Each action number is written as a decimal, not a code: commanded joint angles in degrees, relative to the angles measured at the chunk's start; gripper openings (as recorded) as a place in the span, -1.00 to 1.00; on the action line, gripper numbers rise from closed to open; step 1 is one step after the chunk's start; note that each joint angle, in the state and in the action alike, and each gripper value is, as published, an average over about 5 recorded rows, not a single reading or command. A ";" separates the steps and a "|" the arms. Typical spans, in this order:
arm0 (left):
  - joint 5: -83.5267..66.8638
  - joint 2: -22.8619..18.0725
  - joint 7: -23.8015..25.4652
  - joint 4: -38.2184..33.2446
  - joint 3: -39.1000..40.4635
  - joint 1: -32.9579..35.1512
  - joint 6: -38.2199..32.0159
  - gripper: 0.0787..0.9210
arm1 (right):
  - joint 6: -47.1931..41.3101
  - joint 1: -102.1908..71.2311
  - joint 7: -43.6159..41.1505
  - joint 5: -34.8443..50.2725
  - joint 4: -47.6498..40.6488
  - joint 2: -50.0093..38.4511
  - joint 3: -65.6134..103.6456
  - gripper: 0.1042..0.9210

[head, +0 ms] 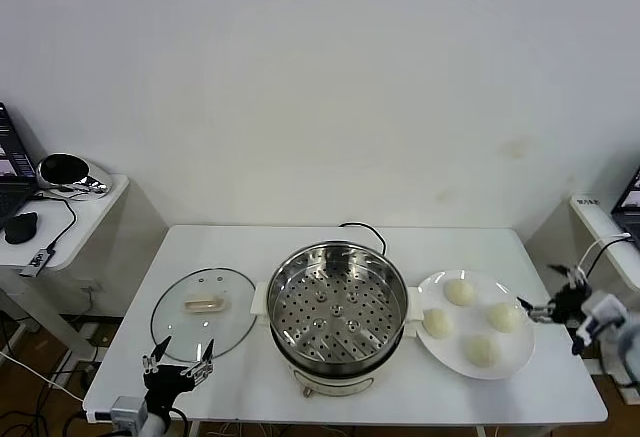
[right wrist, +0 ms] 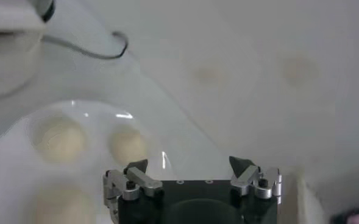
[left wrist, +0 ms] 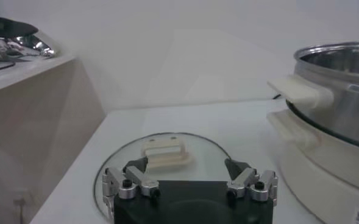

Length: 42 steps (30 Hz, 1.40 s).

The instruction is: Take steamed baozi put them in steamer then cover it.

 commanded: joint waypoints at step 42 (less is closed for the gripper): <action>6.97 -3.00 -0.77 -4.86 1.33 6.93 -1.61 0.77 | 19.58 54.76 -23.64 -26.38 -49.36 23.53 -56.04 0.76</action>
